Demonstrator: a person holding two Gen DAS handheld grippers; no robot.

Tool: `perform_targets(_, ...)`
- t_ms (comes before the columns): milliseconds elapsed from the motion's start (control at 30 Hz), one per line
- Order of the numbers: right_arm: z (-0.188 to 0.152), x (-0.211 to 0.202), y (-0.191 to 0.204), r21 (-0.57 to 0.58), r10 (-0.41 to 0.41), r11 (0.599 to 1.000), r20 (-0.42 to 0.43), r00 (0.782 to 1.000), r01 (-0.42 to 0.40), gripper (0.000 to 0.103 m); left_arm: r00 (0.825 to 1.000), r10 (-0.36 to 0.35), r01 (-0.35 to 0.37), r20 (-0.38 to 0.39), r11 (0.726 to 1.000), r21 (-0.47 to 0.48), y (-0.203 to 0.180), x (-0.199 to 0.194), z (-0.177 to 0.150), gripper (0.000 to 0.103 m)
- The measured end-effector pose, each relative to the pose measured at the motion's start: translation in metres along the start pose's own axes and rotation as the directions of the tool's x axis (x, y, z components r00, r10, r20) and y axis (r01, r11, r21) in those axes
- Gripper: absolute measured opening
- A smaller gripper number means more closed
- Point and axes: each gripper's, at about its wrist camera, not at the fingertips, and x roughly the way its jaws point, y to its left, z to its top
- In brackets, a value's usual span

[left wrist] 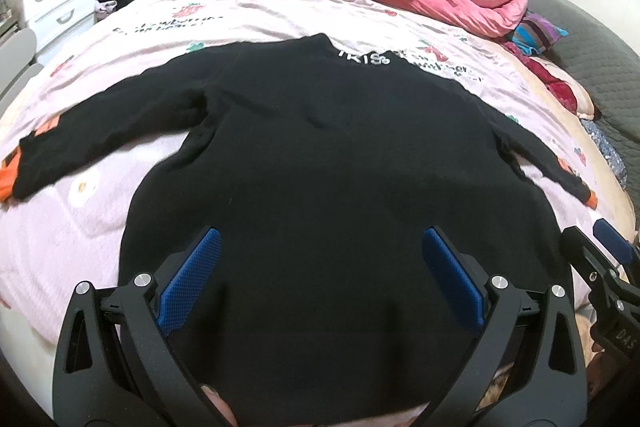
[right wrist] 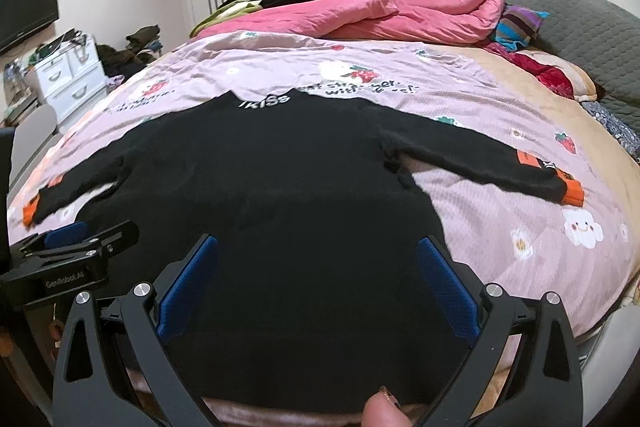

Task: Fold small clothes
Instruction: 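Reach the right gripper to the orange-black sock and grasp it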

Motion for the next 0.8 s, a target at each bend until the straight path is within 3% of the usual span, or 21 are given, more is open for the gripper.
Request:
perform_targets(500,0.052,0.052,-0.045,0.13,-0.056,0.99,-0.019,0.998,0.058,0.099,0.999,-0.042,0.044,-0.034,0.998,0.049,-0.032,0.054,0.062,0.095)
perform_targets(800,0.067,0.086,-0.117,0.299,-0.15,0.94,-0.074,0.986,0.165,0.099,0.998,-0.036,0.041,-0.048,0.993,0.107,-0.052,0.089,0.09,0.095)
